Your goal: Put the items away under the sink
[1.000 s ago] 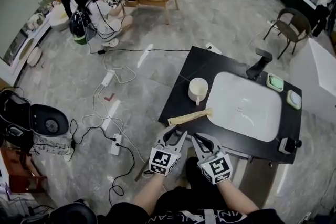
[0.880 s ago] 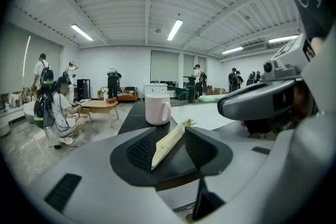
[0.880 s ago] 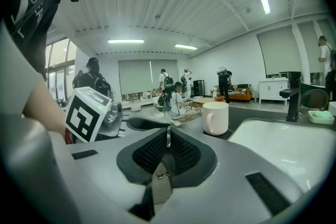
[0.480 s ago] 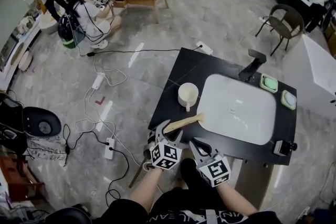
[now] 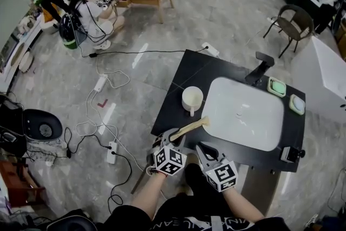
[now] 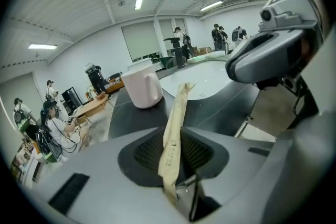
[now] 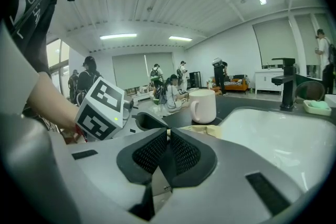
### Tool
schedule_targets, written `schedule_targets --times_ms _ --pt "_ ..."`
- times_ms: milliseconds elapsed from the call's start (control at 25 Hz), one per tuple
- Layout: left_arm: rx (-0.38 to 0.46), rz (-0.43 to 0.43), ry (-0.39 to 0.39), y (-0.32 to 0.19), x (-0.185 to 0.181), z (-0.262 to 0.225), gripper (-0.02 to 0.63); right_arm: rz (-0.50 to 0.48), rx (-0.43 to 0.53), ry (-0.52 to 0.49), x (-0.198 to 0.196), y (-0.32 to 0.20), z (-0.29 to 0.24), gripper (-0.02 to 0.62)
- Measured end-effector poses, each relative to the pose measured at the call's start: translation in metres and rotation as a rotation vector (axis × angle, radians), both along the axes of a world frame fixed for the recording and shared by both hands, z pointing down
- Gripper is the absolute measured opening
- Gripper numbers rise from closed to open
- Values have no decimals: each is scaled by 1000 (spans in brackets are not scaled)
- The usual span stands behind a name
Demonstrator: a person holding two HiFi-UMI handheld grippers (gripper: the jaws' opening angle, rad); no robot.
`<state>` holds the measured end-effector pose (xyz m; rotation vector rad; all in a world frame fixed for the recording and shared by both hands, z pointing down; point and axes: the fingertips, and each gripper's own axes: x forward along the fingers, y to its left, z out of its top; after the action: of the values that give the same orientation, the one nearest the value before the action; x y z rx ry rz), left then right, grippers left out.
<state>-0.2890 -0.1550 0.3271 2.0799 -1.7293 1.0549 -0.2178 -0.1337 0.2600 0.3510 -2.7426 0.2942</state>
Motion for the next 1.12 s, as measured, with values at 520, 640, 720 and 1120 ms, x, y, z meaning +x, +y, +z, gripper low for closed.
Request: schedule_targets --times_ms 520,640,720,1120 --pt "78 59 62 25 39 -13 57 93 9 10 25 -1 1 40" --pt "102 74 62 29 45 -21 55 108 22 17 29 0 -2 40" --pt "114 87 60 34 50 -26 55 112 28 12 32 3 -5 40" --pt "135 121 72 82 81 -42 54 151 47 -23 61 51 -16 40"
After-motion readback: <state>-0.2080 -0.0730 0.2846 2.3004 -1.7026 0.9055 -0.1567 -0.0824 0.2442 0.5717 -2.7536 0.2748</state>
